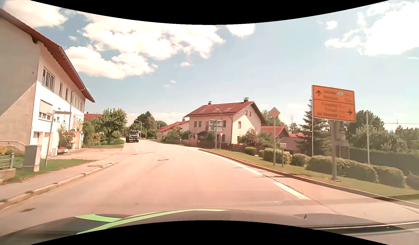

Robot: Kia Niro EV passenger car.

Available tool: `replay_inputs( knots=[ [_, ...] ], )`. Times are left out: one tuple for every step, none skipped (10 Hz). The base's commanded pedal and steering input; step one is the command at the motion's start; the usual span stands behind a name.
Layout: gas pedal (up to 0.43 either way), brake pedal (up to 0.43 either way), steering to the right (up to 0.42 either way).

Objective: Follow the waypoints while adhering to traffic rules and regulations

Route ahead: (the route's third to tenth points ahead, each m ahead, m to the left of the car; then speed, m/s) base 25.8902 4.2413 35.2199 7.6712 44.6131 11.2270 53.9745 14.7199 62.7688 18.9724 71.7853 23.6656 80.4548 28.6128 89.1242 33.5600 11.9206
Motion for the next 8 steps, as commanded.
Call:
replay_inputs(
  knots=[
    [0.130,0.000,-0.040],
    [0.130,0.000,-0.041],
    [0.130,0.000,-0.045],
    [0.130,0.000,-0.051],
    [0.130,0.000,-0.053],
    [0.130,0.000,-0.053],
    [0.130,0.000,-0.053],
    [0.130,0.000,-0.053]
  ],
)
